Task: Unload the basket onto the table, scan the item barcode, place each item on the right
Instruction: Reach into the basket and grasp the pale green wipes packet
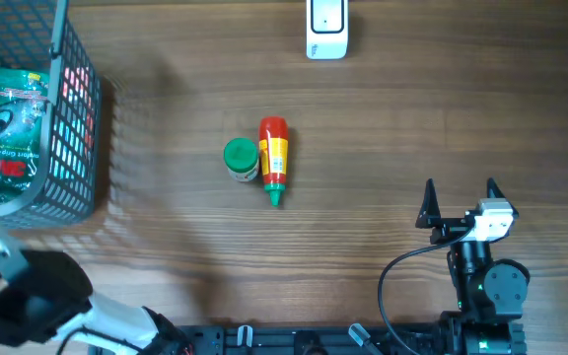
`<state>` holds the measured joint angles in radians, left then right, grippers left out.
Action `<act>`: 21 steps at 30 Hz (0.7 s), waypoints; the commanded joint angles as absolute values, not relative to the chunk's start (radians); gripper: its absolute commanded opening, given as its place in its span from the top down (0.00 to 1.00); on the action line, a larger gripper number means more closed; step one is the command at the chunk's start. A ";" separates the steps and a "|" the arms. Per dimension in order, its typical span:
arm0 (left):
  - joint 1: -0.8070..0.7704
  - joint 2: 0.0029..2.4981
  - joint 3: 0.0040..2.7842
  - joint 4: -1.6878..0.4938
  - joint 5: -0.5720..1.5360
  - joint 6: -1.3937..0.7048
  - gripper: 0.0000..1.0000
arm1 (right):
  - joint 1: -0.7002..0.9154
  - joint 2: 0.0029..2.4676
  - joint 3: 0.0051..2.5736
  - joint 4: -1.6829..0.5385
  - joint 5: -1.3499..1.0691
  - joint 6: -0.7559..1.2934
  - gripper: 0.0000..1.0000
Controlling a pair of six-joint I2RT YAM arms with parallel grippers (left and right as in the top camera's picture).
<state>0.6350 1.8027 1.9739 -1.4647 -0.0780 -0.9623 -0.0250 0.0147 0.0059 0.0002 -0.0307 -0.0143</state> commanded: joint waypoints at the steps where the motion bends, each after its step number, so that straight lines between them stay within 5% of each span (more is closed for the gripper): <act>1: 0.636 1.861 1.920 -1.425 -0.041 -0.949 0.00 | -0.019 0.010 0.006 0.002 -0.047 -0.026 0.00; 21: 0.627 1.925 1.345 -0.807 0.103 -0.915 0.00 | -0.019 0.010 0.006 0.002 -0.047 -0.026 0.00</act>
